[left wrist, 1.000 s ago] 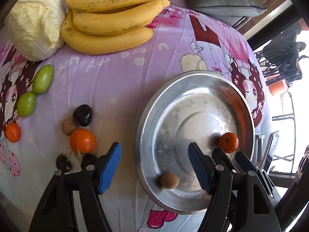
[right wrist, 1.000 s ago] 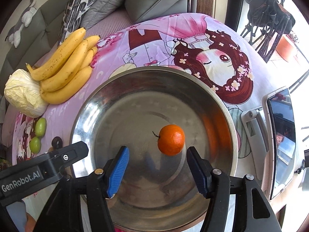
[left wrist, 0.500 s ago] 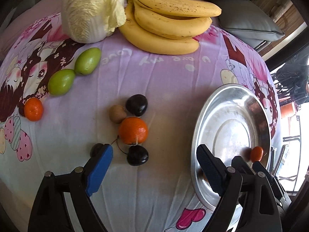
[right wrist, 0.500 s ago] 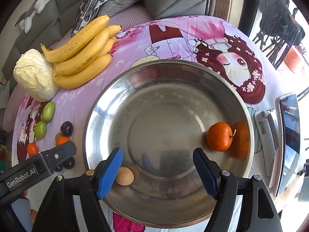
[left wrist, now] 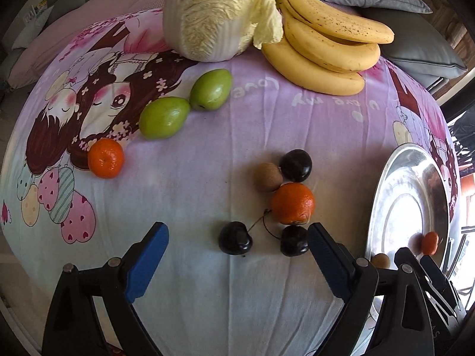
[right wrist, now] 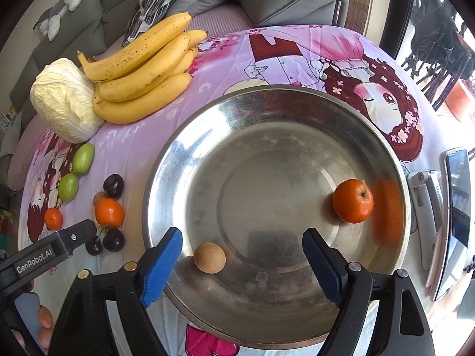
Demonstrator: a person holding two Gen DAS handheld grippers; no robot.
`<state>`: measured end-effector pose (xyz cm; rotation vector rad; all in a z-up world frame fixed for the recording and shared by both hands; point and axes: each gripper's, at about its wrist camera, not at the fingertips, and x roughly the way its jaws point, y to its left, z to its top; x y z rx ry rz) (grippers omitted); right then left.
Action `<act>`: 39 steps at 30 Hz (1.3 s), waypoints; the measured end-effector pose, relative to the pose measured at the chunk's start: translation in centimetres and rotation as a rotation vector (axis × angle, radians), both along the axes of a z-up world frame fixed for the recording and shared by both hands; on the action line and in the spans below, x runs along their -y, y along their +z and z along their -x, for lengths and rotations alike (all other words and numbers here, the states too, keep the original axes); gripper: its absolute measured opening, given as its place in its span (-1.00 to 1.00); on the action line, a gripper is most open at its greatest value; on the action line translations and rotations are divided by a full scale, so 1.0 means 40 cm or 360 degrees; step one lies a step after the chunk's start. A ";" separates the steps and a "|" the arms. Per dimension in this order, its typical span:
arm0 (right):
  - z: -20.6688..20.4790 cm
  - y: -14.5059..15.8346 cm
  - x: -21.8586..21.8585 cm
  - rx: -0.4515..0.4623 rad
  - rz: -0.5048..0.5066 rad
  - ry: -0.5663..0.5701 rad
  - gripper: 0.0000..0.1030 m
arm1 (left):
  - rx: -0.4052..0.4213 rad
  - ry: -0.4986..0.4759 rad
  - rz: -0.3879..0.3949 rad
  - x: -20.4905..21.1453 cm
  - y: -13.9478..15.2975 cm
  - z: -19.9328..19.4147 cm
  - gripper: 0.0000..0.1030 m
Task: Organize fruits
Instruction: 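Withdraw both open tools from the bowl toward the dark cherries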
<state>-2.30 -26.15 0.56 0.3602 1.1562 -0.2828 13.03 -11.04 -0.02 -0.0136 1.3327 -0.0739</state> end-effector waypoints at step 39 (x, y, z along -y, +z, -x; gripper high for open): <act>-0.061 0.031 -0.262 0.0086 0.0018 0.0402 0.65 | -0.0089 0.0200 0.0165 -0.217 -0.013 -0.005 0.83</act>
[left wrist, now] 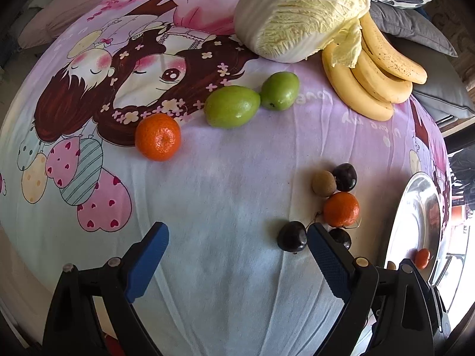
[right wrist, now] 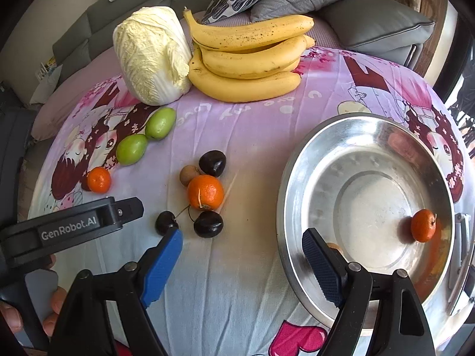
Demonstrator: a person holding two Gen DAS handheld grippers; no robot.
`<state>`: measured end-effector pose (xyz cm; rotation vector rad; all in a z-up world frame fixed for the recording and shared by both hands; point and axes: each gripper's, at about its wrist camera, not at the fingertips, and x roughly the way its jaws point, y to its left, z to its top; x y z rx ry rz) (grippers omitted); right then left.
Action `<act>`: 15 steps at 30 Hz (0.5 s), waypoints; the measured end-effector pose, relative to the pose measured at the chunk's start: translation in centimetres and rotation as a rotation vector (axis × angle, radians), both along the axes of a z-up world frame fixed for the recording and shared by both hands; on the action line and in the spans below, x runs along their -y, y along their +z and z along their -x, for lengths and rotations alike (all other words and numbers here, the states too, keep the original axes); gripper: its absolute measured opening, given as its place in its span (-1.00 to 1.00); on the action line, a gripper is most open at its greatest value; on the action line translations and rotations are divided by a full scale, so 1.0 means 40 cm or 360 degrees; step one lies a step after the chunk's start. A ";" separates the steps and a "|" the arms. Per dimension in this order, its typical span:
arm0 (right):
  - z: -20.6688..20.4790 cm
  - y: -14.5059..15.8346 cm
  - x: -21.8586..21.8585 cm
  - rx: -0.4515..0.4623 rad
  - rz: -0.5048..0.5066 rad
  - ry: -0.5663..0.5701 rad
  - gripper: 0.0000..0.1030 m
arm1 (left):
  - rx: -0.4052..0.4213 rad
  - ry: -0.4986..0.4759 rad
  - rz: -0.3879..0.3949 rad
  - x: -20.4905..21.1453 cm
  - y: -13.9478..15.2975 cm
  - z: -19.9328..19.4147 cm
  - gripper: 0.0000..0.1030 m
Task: Organize fruits
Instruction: 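Withdraw both open tools from the bowl toward the dark cherries, then close the left tool on one dark cherry while the right tool grasps the other cherry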
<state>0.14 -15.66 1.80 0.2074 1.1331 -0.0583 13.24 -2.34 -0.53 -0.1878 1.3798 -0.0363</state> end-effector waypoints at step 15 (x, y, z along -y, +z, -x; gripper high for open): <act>-0.050 -0.054 -0.064 -0.0082 0.0003 0.0159 -0.03 | -0.0072 0.0035 0.0163 -0.056 -0.061 0.004 0.83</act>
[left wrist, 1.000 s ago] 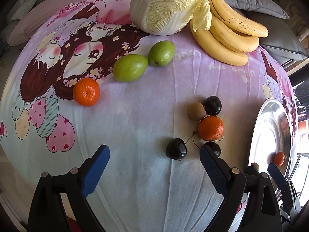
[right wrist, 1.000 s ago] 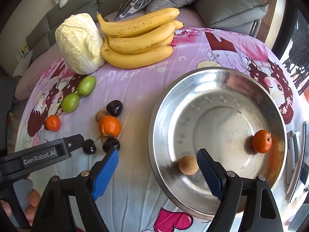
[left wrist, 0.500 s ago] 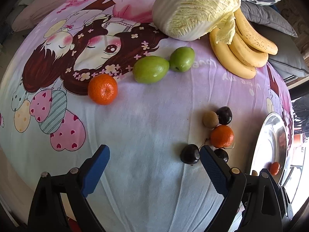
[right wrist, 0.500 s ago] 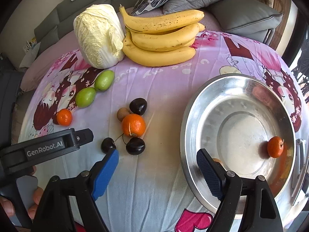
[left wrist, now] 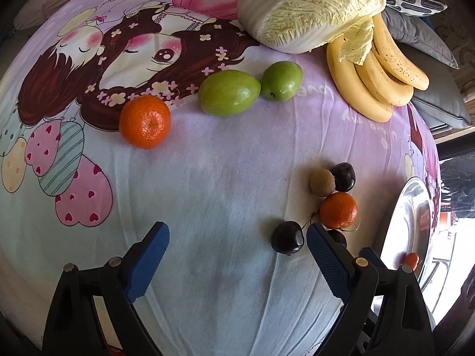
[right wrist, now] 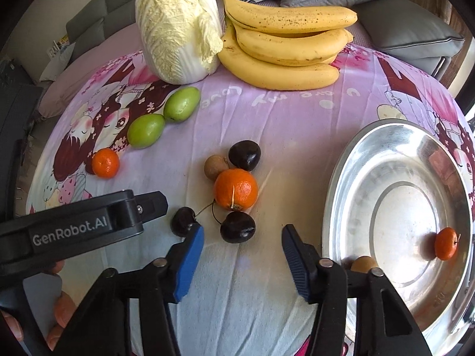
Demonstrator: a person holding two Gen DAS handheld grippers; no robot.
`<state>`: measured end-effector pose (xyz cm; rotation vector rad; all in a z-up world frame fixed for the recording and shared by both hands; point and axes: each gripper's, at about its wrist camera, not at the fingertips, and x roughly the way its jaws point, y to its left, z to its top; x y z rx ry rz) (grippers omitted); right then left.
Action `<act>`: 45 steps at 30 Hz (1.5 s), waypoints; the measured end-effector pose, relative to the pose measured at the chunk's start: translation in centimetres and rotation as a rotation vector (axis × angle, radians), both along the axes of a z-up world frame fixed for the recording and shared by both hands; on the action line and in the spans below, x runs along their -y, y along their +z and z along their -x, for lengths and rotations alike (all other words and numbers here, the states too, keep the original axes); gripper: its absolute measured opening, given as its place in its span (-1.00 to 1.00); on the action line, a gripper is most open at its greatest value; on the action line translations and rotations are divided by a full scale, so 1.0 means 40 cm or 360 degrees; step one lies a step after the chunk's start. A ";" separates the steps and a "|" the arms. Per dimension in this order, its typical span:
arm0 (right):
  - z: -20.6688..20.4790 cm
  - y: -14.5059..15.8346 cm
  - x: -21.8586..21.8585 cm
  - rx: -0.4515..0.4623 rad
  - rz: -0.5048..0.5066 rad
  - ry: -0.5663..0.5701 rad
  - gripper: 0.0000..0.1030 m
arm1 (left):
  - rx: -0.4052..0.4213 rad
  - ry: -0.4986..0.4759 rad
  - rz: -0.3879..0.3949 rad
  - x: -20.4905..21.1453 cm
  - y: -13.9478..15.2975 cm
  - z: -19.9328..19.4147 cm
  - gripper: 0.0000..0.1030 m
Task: Organize fruits
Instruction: 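Close the left tool on one dark cherry while the right tool grasps the other cherry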
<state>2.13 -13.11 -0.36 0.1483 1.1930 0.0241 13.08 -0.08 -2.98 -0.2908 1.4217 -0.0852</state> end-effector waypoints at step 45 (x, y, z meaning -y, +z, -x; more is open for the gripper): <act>-0.029 -0.061 -0.018 -0.0019 0.0021 0.0102 -0.34 | -0.0072 -0.0177 0.0231 0.176 -0.031 -0.018 -0.45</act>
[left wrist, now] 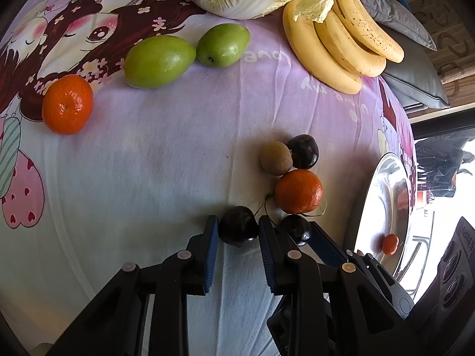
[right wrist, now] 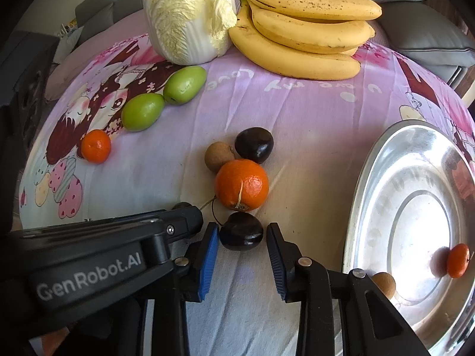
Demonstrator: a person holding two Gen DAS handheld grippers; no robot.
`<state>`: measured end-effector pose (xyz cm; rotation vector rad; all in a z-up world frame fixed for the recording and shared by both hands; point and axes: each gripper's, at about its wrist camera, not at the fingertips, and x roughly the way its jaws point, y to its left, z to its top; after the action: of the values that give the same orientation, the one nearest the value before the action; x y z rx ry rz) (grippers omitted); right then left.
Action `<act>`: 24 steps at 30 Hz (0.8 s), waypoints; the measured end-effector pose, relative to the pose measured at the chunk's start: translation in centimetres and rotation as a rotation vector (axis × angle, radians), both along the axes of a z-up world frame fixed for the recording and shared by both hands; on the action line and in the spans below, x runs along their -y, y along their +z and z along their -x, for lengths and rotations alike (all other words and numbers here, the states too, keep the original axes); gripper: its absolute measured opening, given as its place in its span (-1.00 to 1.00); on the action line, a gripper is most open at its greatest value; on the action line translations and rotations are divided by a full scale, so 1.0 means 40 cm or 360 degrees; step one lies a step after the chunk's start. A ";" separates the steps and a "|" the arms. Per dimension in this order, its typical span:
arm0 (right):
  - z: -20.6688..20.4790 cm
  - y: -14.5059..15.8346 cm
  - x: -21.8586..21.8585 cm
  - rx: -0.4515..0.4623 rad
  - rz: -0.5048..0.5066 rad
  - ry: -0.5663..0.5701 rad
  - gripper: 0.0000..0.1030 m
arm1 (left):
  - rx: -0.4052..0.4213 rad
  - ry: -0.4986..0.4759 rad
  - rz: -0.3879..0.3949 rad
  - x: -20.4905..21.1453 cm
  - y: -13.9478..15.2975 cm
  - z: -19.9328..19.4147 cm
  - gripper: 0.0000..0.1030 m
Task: Organize fruits
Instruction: 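Close the left tool on one dark cherry while the right tool grasps the other cherry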
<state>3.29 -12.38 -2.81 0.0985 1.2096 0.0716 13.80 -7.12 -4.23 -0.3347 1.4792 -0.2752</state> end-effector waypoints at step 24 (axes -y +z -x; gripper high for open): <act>0.051 0.081 0.012 0.0152 -0.0057 0.0005 -0.42 | 0.0135 0.0082 0.0054 -0.051 0.074 0.016 -0.46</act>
<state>1.24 -12.86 0.43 0.1232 1.1133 0.0999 13.16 -5.09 -1.27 -0.3835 1.3820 -0.2699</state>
